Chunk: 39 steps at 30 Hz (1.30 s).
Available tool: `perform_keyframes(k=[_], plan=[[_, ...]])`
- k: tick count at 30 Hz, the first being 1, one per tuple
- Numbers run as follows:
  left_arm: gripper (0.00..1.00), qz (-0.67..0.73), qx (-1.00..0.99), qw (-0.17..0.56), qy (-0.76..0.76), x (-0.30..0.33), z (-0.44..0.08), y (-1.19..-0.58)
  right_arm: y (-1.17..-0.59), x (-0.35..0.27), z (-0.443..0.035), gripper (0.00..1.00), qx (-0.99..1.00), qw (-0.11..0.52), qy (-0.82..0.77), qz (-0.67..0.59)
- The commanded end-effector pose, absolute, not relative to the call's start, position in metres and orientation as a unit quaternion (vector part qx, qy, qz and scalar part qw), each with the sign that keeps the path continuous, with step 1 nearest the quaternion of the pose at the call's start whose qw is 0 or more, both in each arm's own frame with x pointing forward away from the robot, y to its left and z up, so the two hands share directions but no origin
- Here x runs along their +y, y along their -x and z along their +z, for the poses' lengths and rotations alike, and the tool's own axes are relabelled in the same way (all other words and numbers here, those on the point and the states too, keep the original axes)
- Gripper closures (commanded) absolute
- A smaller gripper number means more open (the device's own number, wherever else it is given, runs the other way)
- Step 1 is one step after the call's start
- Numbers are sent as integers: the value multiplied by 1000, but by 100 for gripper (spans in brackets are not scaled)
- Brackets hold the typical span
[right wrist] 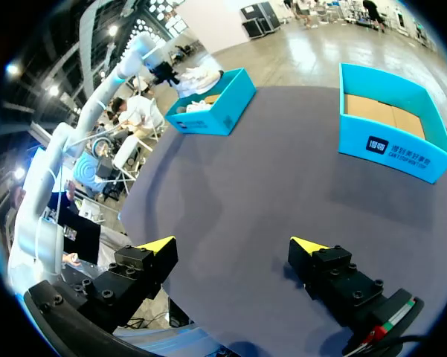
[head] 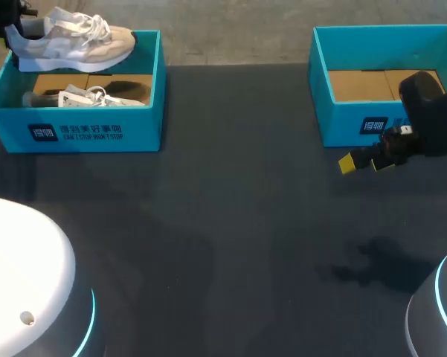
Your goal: Take the shoe out of the shoebox, open the shoe tongue, remove and reinsert the insole, then place the shoe into the shoebox
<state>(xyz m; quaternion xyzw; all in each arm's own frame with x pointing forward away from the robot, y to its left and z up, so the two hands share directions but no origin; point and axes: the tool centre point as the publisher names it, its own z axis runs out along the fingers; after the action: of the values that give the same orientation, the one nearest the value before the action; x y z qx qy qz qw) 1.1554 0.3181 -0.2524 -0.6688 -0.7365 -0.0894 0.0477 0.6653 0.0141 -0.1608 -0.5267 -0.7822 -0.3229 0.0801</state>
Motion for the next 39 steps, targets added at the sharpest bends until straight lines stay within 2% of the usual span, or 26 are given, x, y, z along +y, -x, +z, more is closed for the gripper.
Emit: perform_keyframes(k=[1, 39], plan=[[100, -81, -736, 54, 669, 317, -263, -1169, -666, 15, -162, 0, -782, 80, 527, -322], [100, -93, -725, 34, 681, 315, -312, -1184, -666, 15, -162, 0, -782, 80, 527, -322]])
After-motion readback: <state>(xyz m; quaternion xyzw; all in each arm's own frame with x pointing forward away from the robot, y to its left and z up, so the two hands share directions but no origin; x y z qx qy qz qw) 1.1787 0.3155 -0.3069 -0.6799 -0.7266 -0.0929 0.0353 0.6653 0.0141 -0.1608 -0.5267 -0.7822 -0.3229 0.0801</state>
